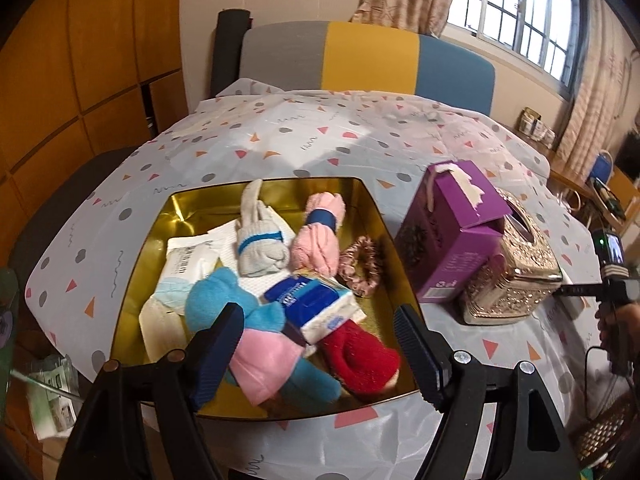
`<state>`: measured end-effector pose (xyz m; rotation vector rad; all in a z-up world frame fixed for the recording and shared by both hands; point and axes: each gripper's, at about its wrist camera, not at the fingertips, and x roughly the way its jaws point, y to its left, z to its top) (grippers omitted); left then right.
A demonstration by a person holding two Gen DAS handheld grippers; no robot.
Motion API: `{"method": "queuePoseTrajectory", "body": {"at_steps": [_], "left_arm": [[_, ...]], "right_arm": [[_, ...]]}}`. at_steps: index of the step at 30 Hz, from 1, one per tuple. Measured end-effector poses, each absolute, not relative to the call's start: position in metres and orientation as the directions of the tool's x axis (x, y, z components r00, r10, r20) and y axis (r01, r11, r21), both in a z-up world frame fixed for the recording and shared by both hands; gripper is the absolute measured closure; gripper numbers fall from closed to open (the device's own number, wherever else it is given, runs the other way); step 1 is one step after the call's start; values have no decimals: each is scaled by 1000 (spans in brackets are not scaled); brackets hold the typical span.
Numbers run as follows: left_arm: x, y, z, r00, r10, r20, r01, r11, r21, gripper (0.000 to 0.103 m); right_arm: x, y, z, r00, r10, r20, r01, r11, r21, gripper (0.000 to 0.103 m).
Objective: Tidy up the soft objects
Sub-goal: 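Withdraw the left tool from the tray while the right tool holds the sponge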
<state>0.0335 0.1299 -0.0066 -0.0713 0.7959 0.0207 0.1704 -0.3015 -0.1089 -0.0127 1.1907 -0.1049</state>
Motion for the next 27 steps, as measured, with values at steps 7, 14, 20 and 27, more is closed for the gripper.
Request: {"method": "queuePoseTrajectory", "body": {"at_steps": [7, 14, 20, 27], "left_arm": [[34, 116, -10, 690, -27, -723, -9, 999, -46, 25], [35, 96, -15, 676, -65, -734, 64, 998, -29, 25], [35, 84, -21, 656, -103, -748, 109, 993, -41, 25], [33, 86, -21, 653, -130, -746, 123, 990, -65, 25]], "right_arm": [[170, -302, -109, 364, -85, -927, 80, 995, -60, 39], [171, -302, -109, 363, -82, -928, 83, 995, -55, 39], [174, -306, -107, 373, -57, -926, 97, 995, -22, 40], [176, -321, -81, 447, 47, -893, 183, 973, 143, 40]]}}
